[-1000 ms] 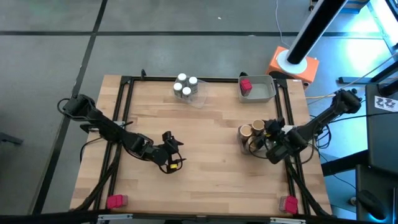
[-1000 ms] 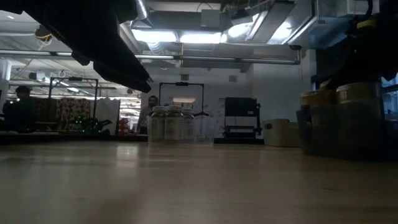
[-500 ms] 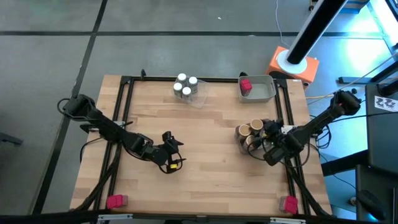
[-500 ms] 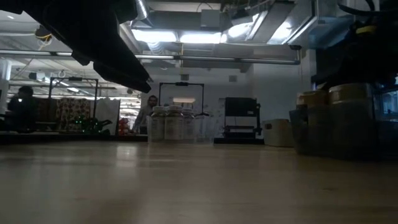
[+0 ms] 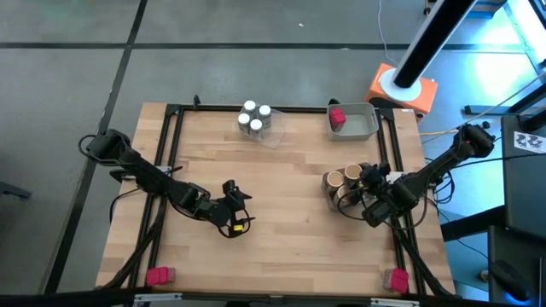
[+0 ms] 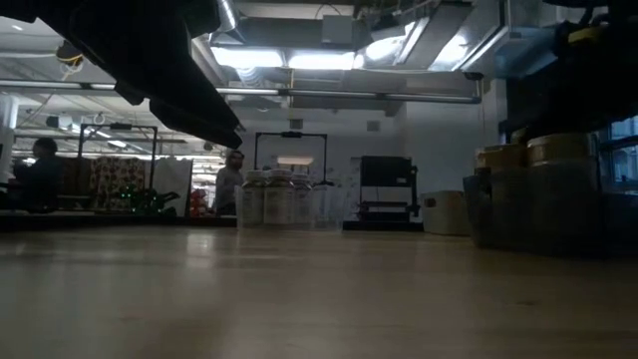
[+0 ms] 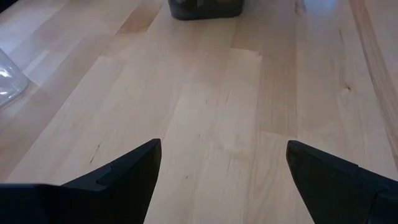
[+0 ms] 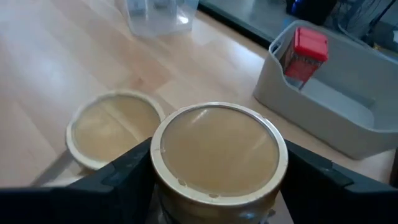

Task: Sort spices by type
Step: Put the brown seasoning bottle into the black bin, then put the left red seasoning can into the gray bin

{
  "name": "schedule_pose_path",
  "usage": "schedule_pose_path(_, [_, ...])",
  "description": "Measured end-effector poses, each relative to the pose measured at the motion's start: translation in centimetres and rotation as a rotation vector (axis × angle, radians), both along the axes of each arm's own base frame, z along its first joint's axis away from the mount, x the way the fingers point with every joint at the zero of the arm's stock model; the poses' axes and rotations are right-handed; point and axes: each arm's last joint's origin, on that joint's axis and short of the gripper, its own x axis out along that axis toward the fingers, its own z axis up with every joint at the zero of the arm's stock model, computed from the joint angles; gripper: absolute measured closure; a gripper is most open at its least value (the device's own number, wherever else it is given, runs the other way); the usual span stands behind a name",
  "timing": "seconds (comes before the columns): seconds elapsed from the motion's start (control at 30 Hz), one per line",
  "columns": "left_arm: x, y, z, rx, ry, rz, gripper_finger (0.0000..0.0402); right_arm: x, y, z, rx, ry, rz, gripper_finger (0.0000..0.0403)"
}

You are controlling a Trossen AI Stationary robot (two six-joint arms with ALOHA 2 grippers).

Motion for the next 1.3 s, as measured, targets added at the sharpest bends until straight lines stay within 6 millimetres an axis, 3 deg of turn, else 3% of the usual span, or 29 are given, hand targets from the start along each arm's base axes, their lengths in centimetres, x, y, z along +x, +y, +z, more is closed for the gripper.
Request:
schedule_pose_path(0.53, [0.0,0.0,0.0,0.005,0.001,-0.004,0.0073,-0.8,-0.7,-3.6,0.018,-0.088,-0.051,0.0117])
schedule_pose_path(0.87, [0.0,0.0,0.0,-0.025,-0.007,0.017,0.0073,-0.8,-0.6,-3.6,0.034,-0.026,-0.024,0.0065])
schedule_pose_path(1.03, [0.1,-0.1,0.1,-0.041,-0.024,0.023,0.0073,-0.3,0.0,-1.2,0.025,0.122,0.055,0.0061])
schedule_pose_path(1.2, [0.5,-0.2,0.6,-0.029,-0.078,-0.007,0.0073,0.3,0.6,3.6,0.055,0.242,0.13,0.0064])
schedule_pose_path(1.3, [0.8,-0.4,1.2,0.004,-0.125,-0.045,0.0073,0.9,1.2,6.3,0.09,0.227,0.187,0.0063])
